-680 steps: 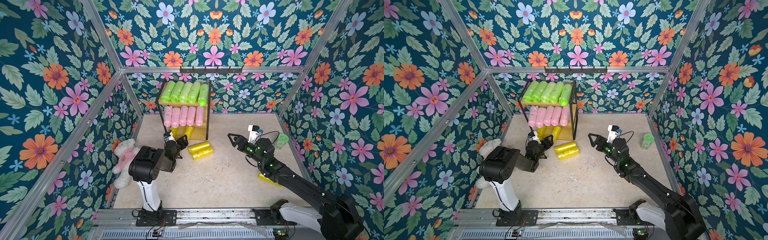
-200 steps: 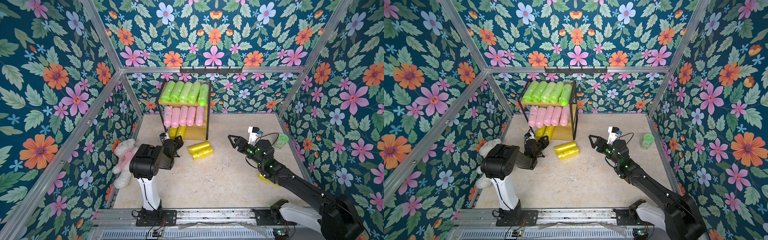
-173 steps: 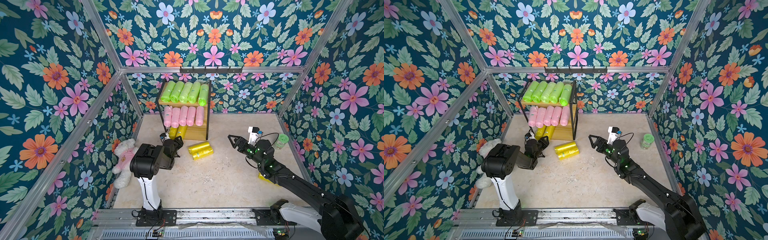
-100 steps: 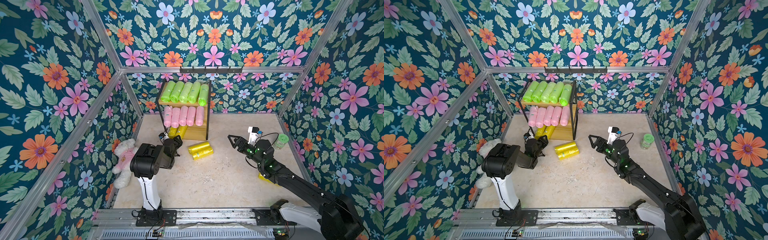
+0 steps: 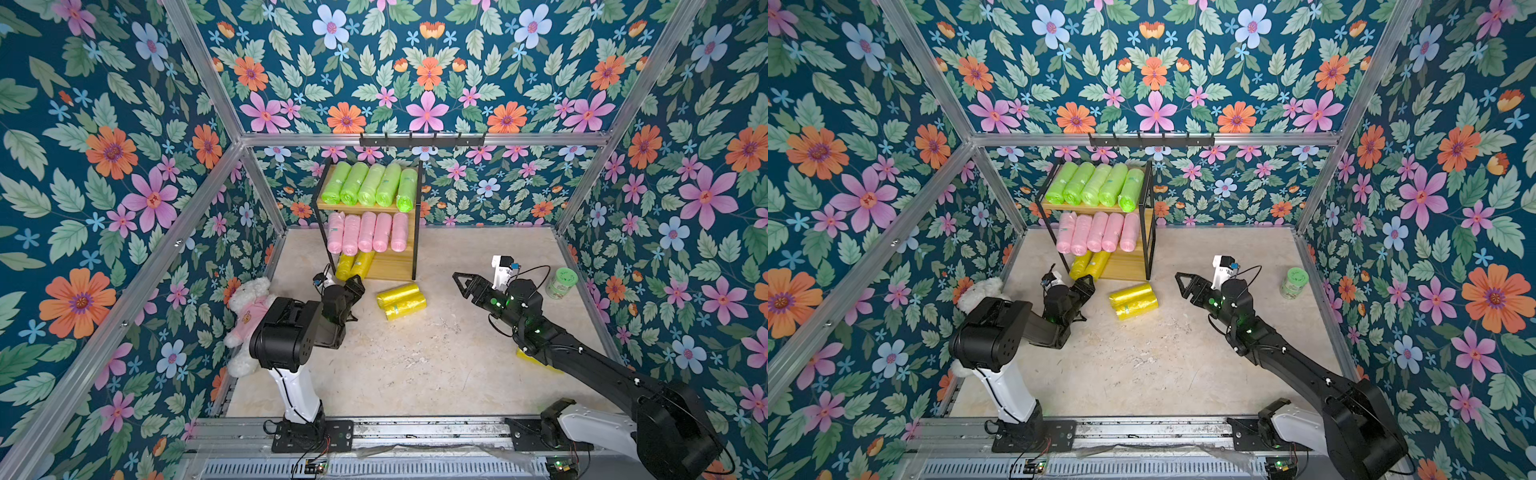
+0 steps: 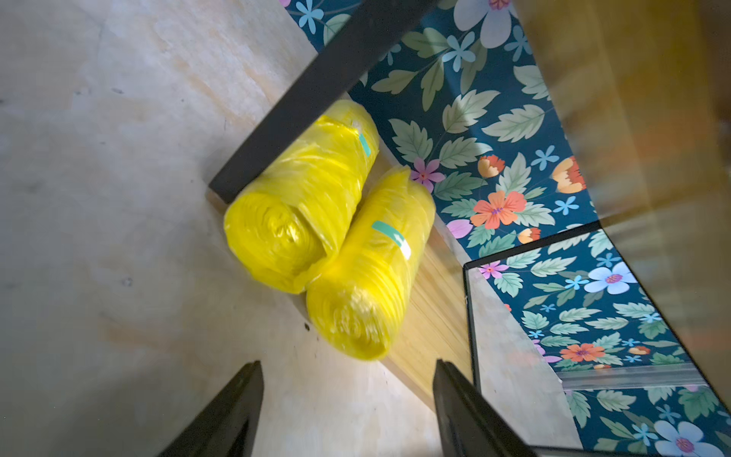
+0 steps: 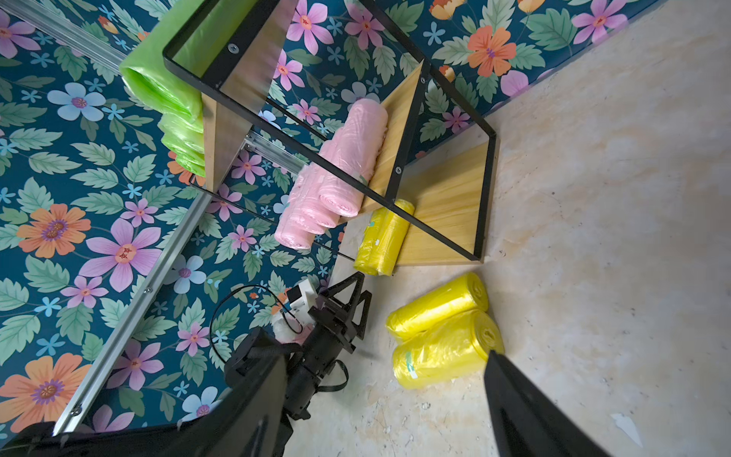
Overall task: Sort the rolls of trash bags by color and place them on the shelf
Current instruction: Place the roll of trash bags on the shelf.
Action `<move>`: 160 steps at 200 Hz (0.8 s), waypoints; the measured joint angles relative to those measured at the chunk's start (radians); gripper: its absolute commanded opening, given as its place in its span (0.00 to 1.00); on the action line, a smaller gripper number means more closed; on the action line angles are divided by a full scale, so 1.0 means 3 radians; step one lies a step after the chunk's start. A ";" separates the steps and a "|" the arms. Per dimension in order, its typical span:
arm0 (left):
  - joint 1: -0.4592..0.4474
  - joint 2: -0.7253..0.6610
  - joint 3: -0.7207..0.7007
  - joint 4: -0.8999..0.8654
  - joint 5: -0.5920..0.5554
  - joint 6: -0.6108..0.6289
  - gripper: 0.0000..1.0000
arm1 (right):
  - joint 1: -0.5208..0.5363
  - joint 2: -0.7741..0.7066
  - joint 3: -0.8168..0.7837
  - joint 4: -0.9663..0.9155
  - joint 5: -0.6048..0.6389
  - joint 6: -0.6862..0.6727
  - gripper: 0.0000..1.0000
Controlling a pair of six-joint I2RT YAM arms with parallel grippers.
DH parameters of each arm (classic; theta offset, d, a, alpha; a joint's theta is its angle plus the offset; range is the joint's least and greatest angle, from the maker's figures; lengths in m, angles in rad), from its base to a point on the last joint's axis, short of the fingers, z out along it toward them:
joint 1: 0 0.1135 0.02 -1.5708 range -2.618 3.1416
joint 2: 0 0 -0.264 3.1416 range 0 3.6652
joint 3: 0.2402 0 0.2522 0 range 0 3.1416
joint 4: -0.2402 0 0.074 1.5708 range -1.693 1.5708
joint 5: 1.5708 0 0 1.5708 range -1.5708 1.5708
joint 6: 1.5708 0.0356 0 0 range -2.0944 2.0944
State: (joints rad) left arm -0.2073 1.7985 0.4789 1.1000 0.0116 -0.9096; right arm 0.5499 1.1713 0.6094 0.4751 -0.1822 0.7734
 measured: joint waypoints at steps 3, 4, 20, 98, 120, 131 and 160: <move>-0.0001 -0.0041 -0.0038 -0.0001 0.0008 0.0001 0.74 | 0.0000 0.0003 0.0000 -0.0001 0.0000 -0.0001 0.83; -0.0001 -0.0070 -0.0064 -0.0003 0.0015 0.0001 0.75 | 0.0000 0.0004 0.0001 -0.0001 0.0000 -0.0001 0.83; -0.0001 -0.0388 -0.0299 -0.0041 0.0048 0.0004 0.74 | 0.0006 0.0010 0.0022 -0.0058 0.0000 -0.0011 0.84; -0.0525 -0.1532 -0.0272 -0.1339 0.0516 0.0924 0.71 | 0.0005 0.0137 0.0315 -0.1111 0.0264 -0.0649 0.85; -0.0651 -0.1511 -0.0221 -0.1574 0.0576 0.1130 0.71 | 0.0001 0.0188 0.0315 -0.1175 0.0286 -0.0743 0.85; -0.0706 -0.1432 -0.0167 -0.1610 0.0598 0.1204 0.71 | -0.0001 0.0233 0.0317 -0.1171 0.0286 -0.0767 0.85; -0.0792 -0.1188 0.0027 -0.1698 0.0662 0.1350 0.67 | -0.0005 0.0380 0.0327 -0.1118 0.0268 -0.0810 0.85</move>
State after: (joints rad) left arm -0.4450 1.4422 0.4870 0.5907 0.2104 -0.5045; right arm 0.5484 1.2854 0.7074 0.1398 -0.1017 0.5304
